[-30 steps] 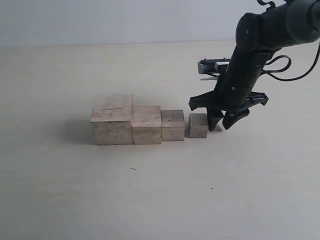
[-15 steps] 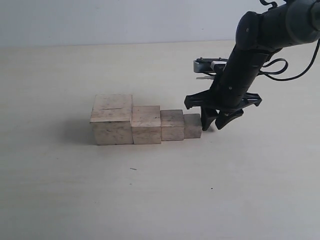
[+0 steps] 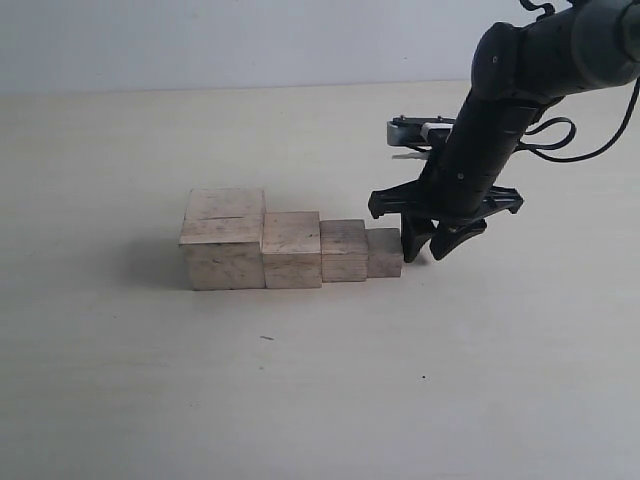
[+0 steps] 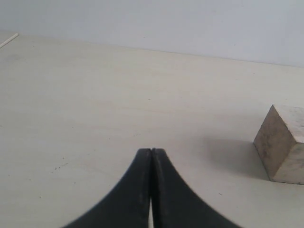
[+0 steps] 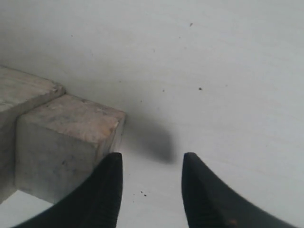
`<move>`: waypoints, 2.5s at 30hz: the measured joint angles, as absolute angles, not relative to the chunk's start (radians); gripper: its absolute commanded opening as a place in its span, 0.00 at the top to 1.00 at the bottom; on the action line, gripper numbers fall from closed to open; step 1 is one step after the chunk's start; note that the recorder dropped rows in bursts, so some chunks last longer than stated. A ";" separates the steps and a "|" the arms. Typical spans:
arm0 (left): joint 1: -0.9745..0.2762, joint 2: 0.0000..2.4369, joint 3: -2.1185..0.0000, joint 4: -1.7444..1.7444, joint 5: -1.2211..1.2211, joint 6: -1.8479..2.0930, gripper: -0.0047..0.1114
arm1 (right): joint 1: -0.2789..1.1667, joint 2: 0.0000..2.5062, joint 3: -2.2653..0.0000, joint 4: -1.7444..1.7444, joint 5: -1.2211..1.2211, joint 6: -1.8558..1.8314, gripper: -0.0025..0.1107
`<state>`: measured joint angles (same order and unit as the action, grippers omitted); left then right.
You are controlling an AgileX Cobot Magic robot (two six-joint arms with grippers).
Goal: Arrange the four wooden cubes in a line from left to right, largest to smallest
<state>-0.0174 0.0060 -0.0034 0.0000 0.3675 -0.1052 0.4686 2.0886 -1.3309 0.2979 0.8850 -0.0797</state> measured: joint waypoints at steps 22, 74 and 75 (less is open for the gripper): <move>-0.017 0.006 -0.003 0.000 0.368 -0.105 0.96 | 0.469 1.977 -1.331 0.079 0.963 0.045 0.88; -0.017 0.006 -0.003 0.000 0.368 -0.105 0.96 | 0.288 0.711 -0.755 0.401 0.581 -0.260 0.98; -0.017 0.006 -0.003 0.007 0.368 -0.105 0.96 | 0.222 0.618 -0.707 0.388 0.561 -0.260 0.98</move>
<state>-0.0174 0.0060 -0.0034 0.0066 0.3675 -0.1052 0.2215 0.6177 -0.7068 0.3885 0.5606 -0.2599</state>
